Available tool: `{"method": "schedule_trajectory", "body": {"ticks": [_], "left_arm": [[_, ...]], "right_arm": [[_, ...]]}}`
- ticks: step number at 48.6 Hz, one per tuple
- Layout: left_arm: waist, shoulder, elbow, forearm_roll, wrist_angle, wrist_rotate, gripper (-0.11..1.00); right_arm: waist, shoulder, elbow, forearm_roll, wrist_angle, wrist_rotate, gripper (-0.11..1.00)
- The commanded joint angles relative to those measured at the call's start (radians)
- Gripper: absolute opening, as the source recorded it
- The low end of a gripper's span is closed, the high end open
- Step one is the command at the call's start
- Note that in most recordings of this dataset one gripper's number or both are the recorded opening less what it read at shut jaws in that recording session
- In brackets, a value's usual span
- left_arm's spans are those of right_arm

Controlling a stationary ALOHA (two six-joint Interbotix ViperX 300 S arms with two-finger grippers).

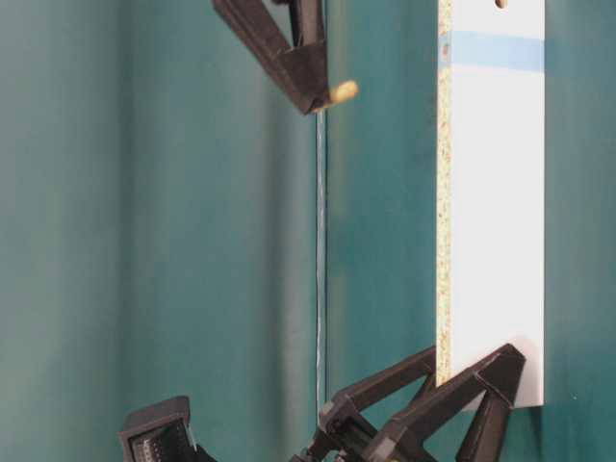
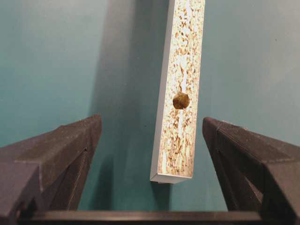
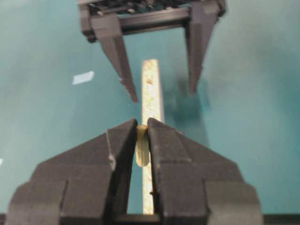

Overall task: Insert the rod into the hole on the wooden board.
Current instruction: 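Align the dowel vertically over the hole with the right gripper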

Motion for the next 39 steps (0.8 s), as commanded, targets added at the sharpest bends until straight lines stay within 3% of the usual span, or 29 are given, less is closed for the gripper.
{"method": "schedule_trajectory", "body": {"ticks": [1, 8, 14, 25, 39], "left_arm": [[0.002, -0.028, -0.008, -0.002, -0.003, -0.002, 0.96], [0.002, -0.028, -0.009, 0.0, -0.003, 0.005, 0.96], [0.002, -0.028, -0.011, 0.002, -0.003, 0.011, 0.92], [-0.002, -0.026, -0.009, 0.003, 0.002, 0.011, 0.64], [-0.018, -0.02, -0.014, 0.003, 0.031, 0.009, 0.63]], "right_arm": [[0.012, -0.009, 0.008, 0.04, -0.031, -0.009, 0.13], [0.029, -0.009, 0.026, 0.08, -0.035, -0.021, 0.13], [0.032, -0.009, 0.032, 0.086, -0.035, -0.023, 0.13], [0.032, -0.009, 0.029, 0.086, -0.034, -0.023, 0.13], [0.034, -0.009, 0.028, 0.087, -0.031, -0.023, 0.13]]}}
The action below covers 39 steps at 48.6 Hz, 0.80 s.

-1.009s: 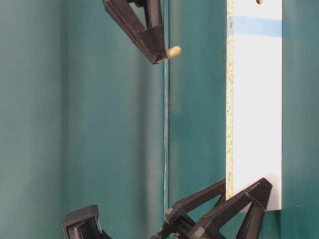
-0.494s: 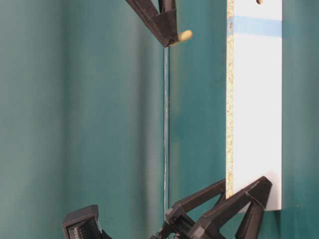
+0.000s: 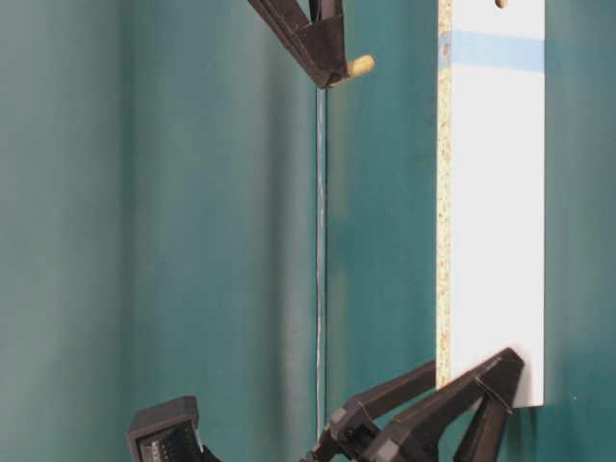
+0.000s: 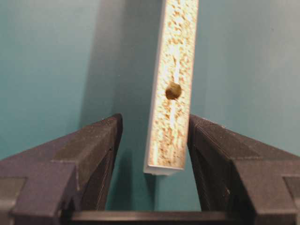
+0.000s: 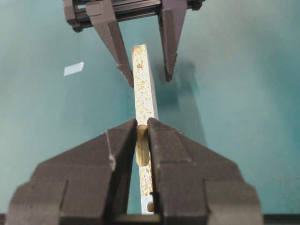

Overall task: Insert the rod into the hole on the wooden board.
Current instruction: 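Align the dowel vertically over the hole with the right gripper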

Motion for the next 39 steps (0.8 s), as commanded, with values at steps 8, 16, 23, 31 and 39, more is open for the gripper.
{"method": "schedule_trajectory", "body": {"ticks": [8, 16, 23, 31, 39], "left_arm": [[-0.005, -0.02, -0.015, 0.003, 0.002, 0.005, 0.61], [-0.006, -0.02, -0.015, 0.003, 0.003, 0.003, 0.57], [-0.006, -0.02, -0.015, 0.003, 0.005, 0.003, 0.52], [-0.006, -0.018, -0.015, 0.003, 0.006, 0.005, 0.4], [-0.008, -0.02, -0.015, 0.003, 0.006, 0.003, 0.38]], "right_arm": [[0.008, -0.009, -0.009, 0.003, -0.005, 0.0, 0.13], [0.011, -0.009, -0.005, 0.014, 0.008, 0.0, 0.13], [0.011, -0.009, -0.005, 0.014, 0.017, 0.0, 0.13], [0.011, -0.009, -0.003, 0.015, 0.015, 0.0, 0.13], [0.011, -0.009, -0.002, 0.015, 0.015, 0.0, 0.13]]}}
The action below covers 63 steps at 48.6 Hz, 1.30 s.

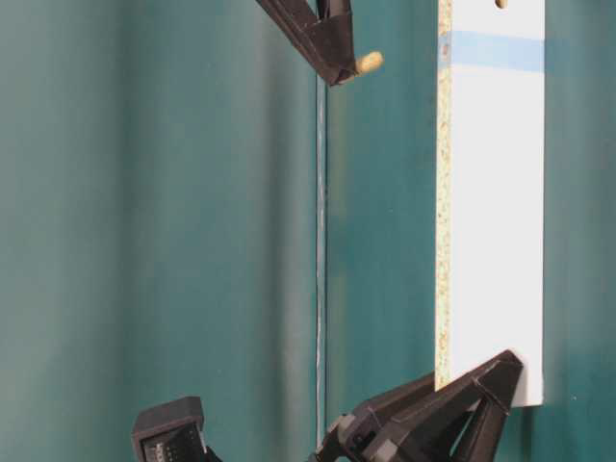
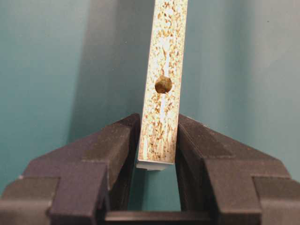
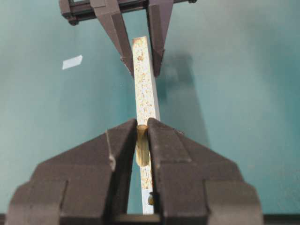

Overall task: Insert the rod into the hole on the wooden board.
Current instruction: 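Align the dowel vertically over the hole with the right gripper, then lower the dowel tip into the hole with the right gripper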

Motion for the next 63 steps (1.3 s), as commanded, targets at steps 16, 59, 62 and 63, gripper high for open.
{"method": "schedule_trajectory", "body": {"ticks": [16, 59, 62, 63], "left_arm": [[-0.002, -0.017, -0.014, 0.003, 0.0, 0.005, 0.36], [-0.003, -0.017, -0.015, 0.003, 0.0, 0.003, 0.33], [-0.003, -0.017, -0.015, 0.003, 0.0, 0.003, 0.33], [-0.002, -0.017, -0.015, 0.003, 0.0, 0.003, 0.33]], "right_arm": [[0.003, -0.008, 0.002, 0.003, -0.006, 0.0, 0.13], [0.034, 0.118, 0.012, 0.06, -0.15, -0.002, 0.13], [0.035, 0.12, 0.012, 0.06, -0.15, -0.002, 0.13], [0.035, 0.12, 0.012, 0.06, -0.15, -0.002, 0.13]]}}
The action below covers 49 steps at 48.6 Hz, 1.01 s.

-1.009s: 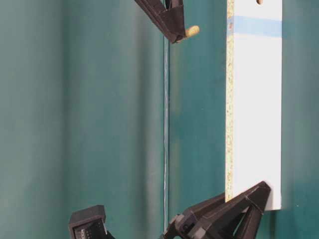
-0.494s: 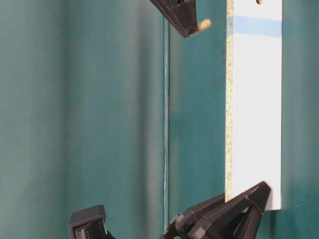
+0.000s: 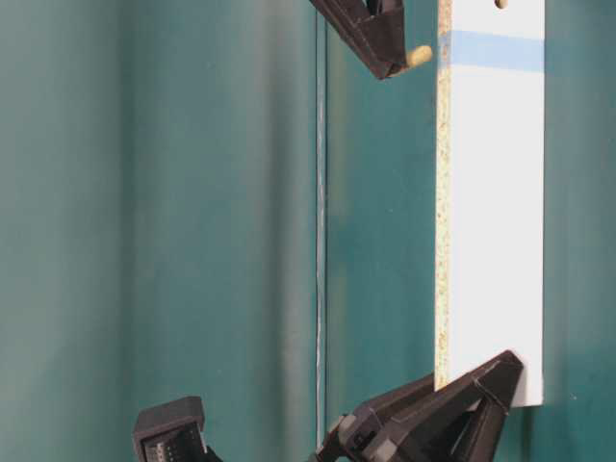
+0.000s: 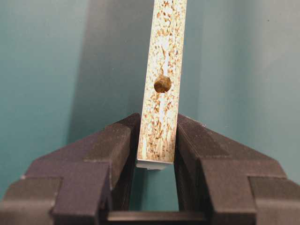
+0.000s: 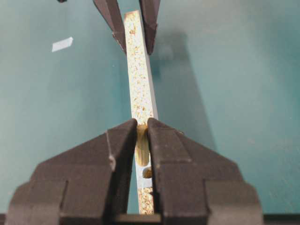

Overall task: Insert the rod into the hole on the wooden board.
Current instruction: 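Lower the dowel tip into the hole with the right gripper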

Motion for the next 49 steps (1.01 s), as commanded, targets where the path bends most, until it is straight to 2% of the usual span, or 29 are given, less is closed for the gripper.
{"method": "schedule_trajectory", "body": {"ticks": [1, 49], "left_arm": [[-0.002, -0.02, -0.017, 0.003, -0.003, 0.003, 0.33], [-0.002, -0.018, -0.014, 0.003, -0.003, 0.002, 0.33]], "right_arm": [[0.005, -0.006, -0.011, 0.003, -0.012, -0.002, 0.13], [0.005, 0.04, -0.015, 0.02, -0.009, -0.003, 0.13]]}}
